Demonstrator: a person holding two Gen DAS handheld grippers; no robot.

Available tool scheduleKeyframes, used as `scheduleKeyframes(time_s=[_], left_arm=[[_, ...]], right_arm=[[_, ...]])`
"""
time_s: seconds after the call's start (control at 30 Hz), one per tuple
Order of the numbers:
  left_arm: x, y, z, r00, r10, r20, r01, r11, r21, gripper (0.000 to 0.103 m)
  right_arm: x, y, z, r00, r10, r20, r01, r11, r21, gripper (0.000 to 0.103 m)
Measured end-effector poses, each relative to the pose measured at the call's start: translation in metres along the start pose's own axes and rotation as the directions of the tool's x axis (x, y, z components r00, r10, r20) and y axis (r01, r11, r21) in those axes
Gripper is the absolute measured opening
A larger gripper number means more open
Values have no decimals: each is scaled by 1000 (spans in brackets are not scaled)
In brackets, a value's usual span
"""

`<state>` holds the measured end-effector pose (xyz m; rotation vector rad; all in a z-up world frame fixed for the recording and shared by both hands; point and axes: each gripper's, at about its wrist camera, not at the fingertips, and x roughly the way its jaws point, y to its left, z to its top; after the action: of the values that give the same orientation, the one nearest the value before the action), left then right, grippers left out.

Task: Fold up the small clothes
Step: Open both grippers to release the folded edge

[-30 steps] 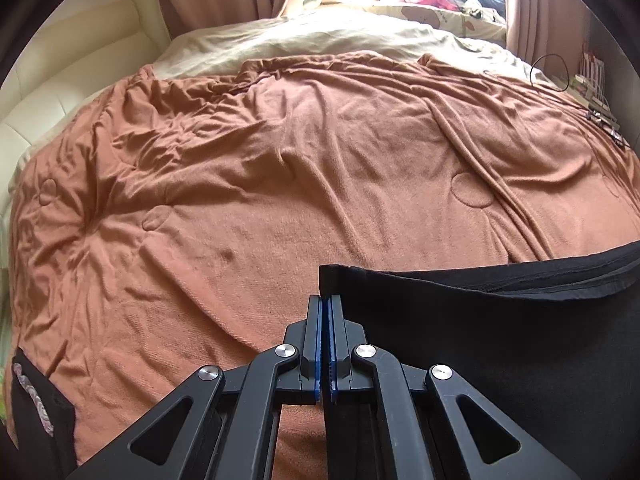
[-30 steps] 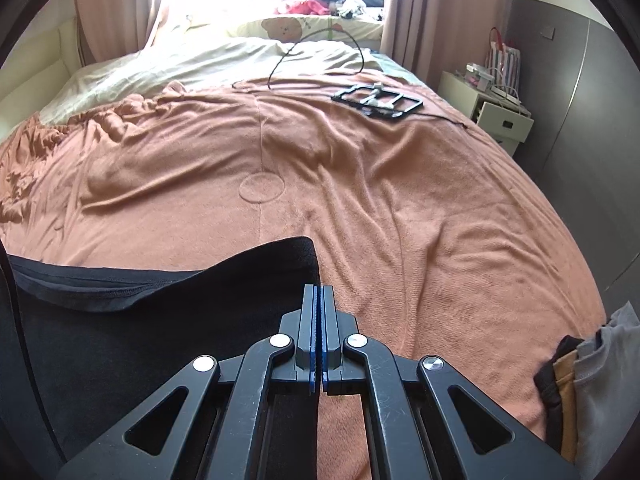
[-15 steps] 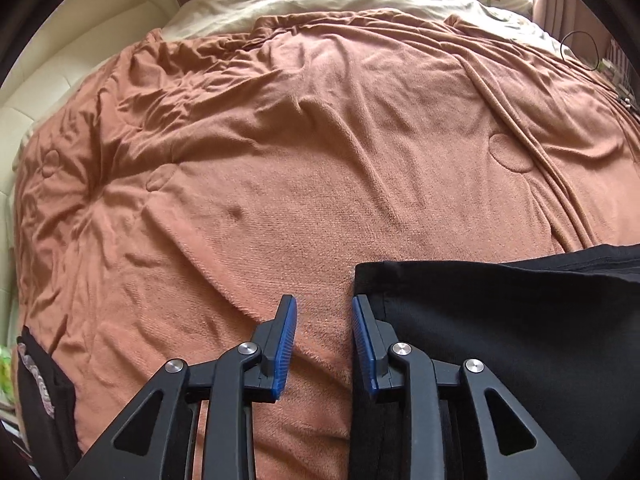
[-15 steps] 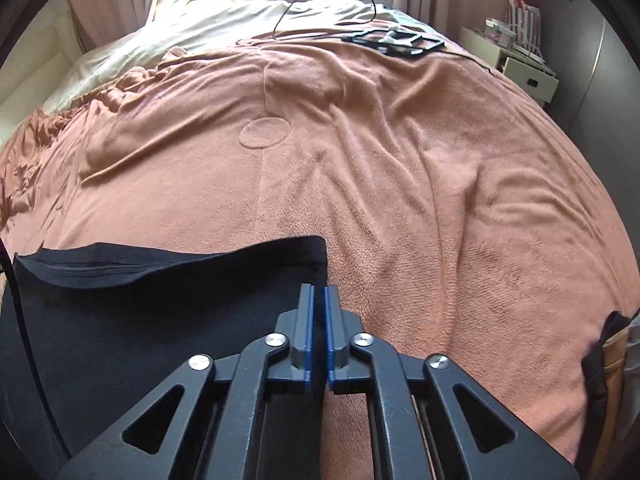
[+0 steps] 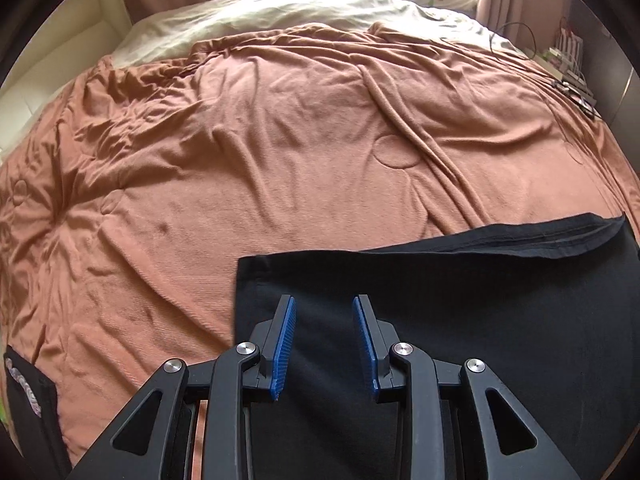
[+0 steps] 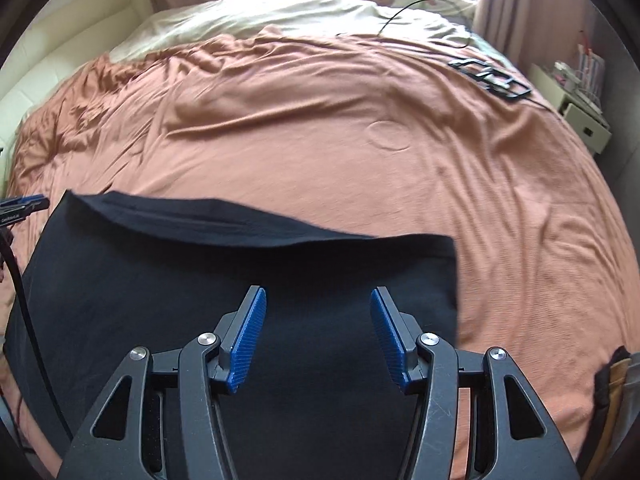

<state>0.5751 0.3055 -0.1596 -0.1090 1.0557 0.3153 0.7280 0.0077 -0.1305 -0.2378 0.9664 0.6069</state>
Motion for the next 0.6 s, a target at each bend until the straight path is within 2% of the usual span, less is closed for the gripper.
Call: scheduleKeyframes(time_s=[0.23, 0.4, 0.6], left_arm=[[13, -49, 1, 998, -54, -28, 56, 997, 59, 32], [27, -79, 3, 996, -64, -66, 71, 991, 110, 32], [43, -104, 11, 995, -64, -78, 74, 988, 135, 32]], right_arm=[[27, 16, 10, 999, -5, -46, 2, 999, -54, 52], [47, 24, 15, 998, -29, -63, 27, 999, -35, 49], [65, 29, 30, 998, -51, -41, 50, 998, -26, 49]])
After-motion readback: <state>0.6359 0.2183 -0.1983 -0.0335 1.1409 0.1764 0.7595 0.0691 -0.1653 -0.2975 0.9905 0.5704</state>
